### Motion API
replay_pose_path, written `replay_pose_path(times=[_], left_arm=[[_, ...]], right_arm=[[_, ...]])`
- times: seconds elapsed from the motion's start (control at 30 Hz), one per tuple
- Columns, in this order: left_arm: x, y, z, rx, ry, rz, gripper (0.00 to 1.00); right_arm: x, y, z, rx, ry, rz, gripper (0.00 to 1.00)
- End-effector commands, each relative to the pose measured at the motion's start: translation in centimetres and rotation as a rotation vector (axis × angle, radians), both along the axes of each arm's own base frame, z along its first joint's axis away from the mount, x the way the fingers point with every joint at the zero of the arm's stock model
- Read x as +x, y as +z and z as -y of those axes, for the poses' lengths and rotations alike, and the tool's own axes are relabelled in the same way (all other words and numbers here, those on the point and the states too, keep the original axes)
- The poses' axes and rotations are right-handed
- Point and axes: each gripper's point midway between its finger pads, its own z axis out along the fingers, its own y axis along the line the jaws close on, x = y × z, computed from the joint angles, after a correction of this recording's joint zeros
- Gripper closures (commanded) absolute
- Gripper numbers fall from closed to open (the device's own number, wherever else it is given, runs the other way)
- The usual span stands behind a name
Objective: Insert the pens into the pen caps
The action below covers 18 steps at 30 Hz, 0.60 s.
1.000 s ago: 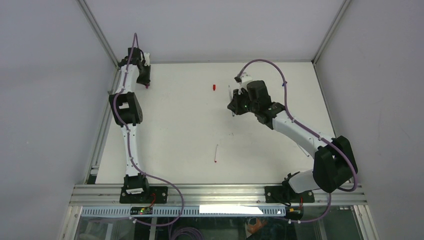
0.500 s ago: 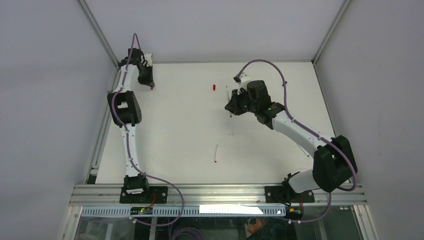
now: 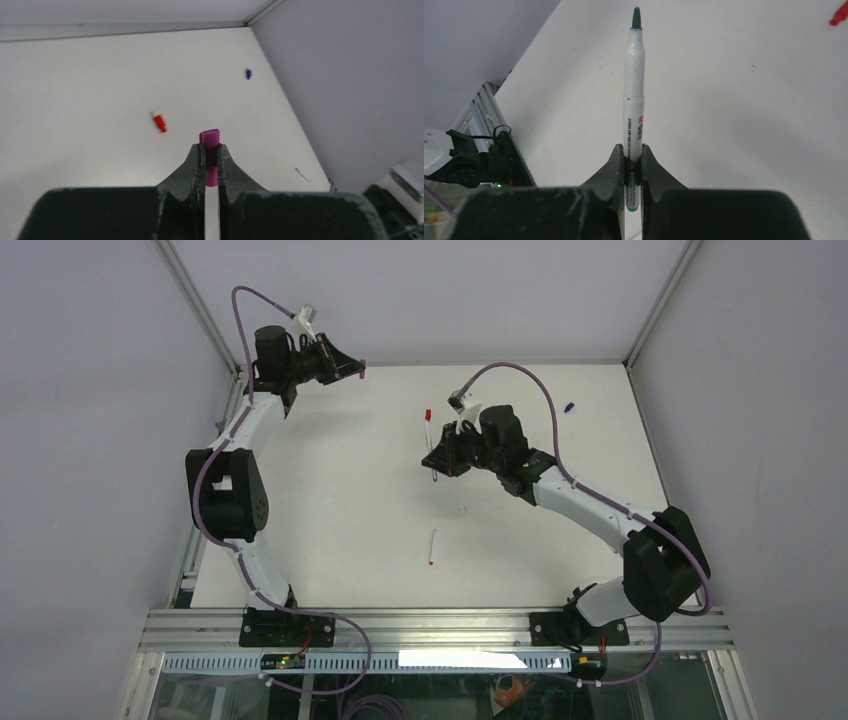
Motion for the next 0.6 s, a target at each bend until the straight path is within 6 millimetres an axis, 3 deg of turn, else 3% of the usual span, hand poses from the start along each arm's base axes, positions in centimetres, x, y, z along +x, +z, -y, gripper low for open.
replay_pose_path(times=[0.0, 0.17, 0.3, 0.57], left_arm=[[-4.2, 10.1, 4.6, -0.195, -0.16, 0.29, 1.0], [-9.4, 13.5, 8.1, -0.232, -0.288, 0.42, 1.0], [-12.5, 14.9, 9.3, -0.237, -0.386, 0.497, 1.0], [-14.7, 15.3, 9.8, -0.346, -0.488, 0.569, 1.0]], right_arm=[[-0.6, 2.5, -2.8, 0.133, 0.076, -0.003, 1.0], [-0.1, 3.9, -4.4, 0.189, 0.101, -0.004, 1.0], [0.3, 5.3, -5.2, 0.22, 0.115, 0.007, 1.0], [0.8, 8.2, -6.1, 0.275, 0.13, 0.044, 1.0]])
